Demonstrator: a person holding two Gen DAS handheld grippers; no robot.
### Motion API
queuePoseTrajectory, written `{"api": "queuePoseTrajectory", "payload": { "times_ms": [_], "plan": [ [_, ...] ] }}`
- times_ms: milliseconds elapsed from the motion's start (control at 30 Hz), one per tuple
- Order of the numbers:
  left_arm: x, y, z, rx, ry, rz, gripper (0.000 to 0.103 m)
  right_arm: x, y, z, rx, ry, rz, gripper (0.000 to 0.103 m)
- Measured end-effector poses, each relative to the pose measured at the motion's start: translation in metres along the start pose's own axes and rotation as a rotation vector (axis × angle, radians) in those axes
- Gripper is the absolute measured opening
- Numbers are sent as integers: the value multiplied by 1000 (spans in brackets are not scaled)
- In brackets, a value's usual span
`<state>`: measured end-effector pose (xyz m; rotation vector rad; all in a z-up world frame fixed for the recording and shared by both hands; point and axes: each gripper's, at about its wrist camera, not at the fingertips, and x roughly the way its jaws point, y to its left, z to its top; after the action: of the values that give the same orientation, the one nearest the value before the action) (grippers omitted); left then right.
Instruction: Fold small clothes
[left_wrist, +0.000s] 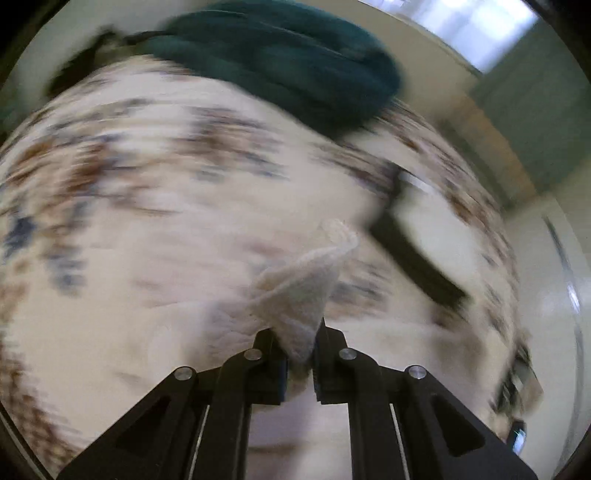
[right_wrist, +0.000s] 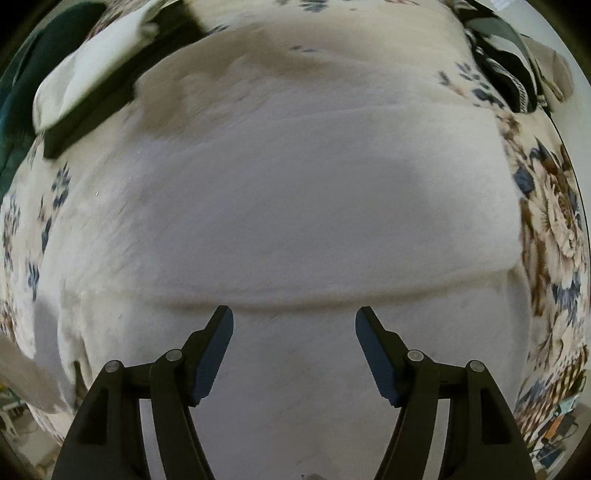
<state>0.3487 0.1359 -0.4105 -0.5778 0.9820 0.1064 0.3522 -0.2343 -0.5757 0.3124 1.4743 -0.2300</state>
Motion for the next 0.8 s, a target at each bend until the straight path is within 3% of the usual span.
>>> {"api": "queuePoseTrajectory", "payload": {
  "times_ms": [167,333,400,467,533,733,800],
  "plan": [
    [40,-154,-49,163,113,-193,8,-9,-71,18,34,7,2,71],
    [58,-272,-105,322,223,-297,13,-27,-153,25,99,27,1,71],
    [58,-291,-118,360,239,-291,31,-35,-178,24,121,27,30,71],
    [54,-297,-121,397,215,-239,73,-43,-197,21,136,37,88,71],
    [48,-285,-111,416,168,-181,100,-54,-204,23,145,39,160,71],
    [32,-191,-76,377,38,104,102,-60,-197,42,160,-4,346,71],
    [27,-152,-68,345,16,196,102,-44,-179,65,169,4,360,71]
  ]
}}
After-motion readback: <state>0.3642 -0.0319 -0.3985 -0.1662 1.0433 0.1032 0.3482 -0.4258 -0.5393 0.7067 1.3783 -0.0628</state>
